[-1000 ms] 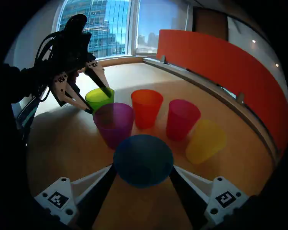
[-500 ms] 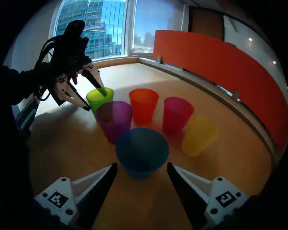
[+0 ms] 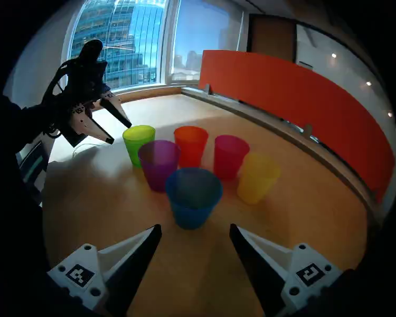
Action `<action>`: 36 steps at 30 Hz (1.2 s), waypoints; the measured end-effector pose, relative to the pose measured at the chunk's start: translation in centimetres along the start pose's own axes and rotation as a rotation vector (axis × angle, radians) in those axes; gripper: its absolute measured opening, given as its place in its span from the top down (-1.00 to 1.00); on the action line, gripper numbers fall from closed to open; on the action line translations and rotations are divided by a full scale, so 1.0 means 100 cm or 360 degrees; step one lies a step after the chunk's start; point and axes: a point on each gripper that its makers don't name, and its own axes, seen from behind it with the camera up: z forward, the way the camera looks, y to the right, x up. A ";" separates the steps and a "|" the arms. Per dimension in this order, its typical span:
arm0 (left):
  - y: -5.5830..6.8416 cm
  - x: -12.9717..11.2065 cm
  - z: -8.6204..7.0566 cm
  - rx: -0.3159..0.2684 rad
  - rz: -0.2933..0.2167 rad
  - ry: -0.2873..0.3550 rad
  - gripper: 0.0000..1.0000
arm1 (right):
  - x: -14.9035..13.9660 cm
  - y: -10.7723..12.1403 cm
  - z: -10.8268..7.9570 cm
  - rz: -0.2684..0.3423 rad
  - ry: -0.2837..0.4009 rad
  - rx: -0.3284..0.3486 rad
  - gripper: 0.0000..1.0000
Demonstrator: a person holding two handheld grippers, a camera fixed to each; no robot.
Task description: Pour water
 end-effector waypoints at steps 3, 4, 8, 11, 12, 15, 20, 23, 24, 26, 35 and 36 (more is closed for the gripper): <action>0.001 0.003 -0.008 0.0030 -0.0012 0.0046 -0.85 | 0.001 -0.002 -0.006 0.0015 0.0036 -0.0027 -1.00; 0.002 0.004 -0.011 0.0038 -0.0016 0.0062 -0.85 | 0.002 -0.003 -0.008 0.0022 0.0048 -0.0035 -1.00; 0.002 0.008 -0.019 0.0077 -0.0035 0.0121 -0.85 | 0.005 -0.003 -0.013 0.0055 0.0092 -0.0075 -1.00; 0.000 0.012 -0.025 0.0120 -0.0049 0.0170 -0.85 | 0.011 -0.001 -0.016 0.0080 0.0135 -0.0116 -1.00; -0.001 0.014 -0.027 0.0137 -0.0055 0.0187 -0.85 | 0.013 -0.001 -0.018 0.0089 0.0153 -0.0130 -1.00; -0.006 0.018 -0.031 0.0189 -0.0074 0.0236 -0.85 | 0.020 0.001 -0.022 0.0118 0.0204 -0.0171 -1.00; -0.014 0.028 -0.040 0.0268 -0.0108 0.0330 -0.85 | 0.033 0.012 -0.030 0.0166 0.0291 -0.0262 -1.00; -0.018 0.034 -0.045 0.0307 -0.0129 0.0391 -0.85 | 0.040 0.020 -0.035 0.0191 0.0344 -0.0326 -1.00; -0.019 0.036 -0.046 0.0321 -0.0134 0.0410 -0.85 | 0.042 0.022 -0.036 0.0197 0.0359 -0.0347 -1.00; -0.021 0.038 -0.048 0.0353 -0.0143 0.0451 -0.85 | 0.045 0.027 -0.039 0.0206 0.0391 -0.0390 -1.00; -0.036 0.053 -0.062 0.0538 -0.0168 0.0598 -0.85 | 0.052 0.055 -0.050 0.0276 0.0522 -0.0626 -1.00; -0.037 0.055 -0.064 0.0556 -0.0175 0.0616 -0.85 | 0.053 0.059 -0.052 0.0290 0.0540 -0.0657 -1.00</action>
